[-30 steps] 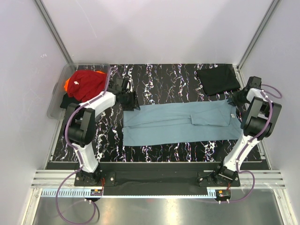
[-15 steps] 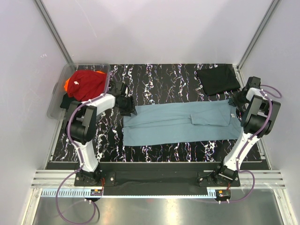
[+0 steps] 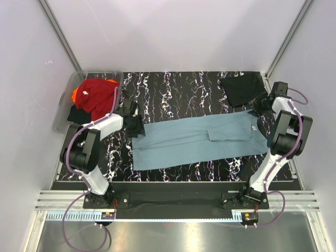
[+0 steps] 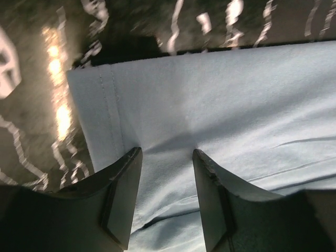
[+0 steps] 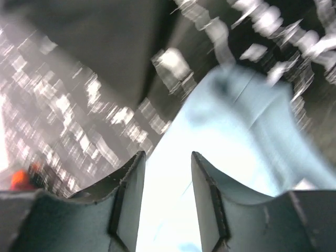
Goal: Fold and stack the t-shirts
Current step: Fold the tshirt
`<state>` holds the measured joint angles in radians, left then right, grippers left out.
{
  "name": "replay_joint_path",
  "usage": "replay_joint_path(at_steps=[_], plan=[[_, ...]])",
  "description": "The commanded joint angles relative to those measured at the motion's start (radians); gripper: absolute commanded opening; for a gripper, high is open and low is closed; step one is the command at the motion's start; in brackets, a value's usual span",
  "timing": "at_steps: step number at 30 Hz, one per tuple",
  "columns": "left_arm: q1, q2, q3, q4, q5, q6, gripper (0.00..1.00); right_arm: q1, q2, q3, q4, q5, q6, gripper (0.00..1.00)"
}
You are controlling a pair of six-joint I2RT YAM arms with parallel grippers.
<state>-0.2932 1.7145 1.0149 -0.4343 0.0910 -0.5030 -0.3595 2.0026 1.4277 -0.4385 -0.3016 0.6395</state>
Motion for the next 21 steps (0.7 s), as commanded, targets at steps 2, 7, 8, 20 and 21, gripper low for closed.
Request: replay_joint_path(at_steps=[2,7,8,20,21], plan=[[0.012,-0.110,-0.022,-0.069,-0.088,0.004,0.50,0.022,-0.234,-0.076,-0.009,-0.116,-0.053,0.48],[-0.009,-0.222,0.000,-0.073,0.047,0.101,0.51,0.060,-0.382,-0.231,-0.068,-0.090,-0.048,0.48],[-0.012,-0.222,0.007,-0.098,0.062,0.127,0.51,0.060,-0.404,-0.259,-0.068,-0.088,-0.038,0.48],[-0.029,-0.260,-0.119,-0.136,-0.088,0.046,0.49,0.076,-0.464,-0.392,-0.055,-0.117,-0.043,0.49],[-0.029,-0.250,-0.122,-0.127,-0.088,0.043,0.48,0.077,-0.461,-0.392,-0.054,-0.119,-0.044,0.49]])
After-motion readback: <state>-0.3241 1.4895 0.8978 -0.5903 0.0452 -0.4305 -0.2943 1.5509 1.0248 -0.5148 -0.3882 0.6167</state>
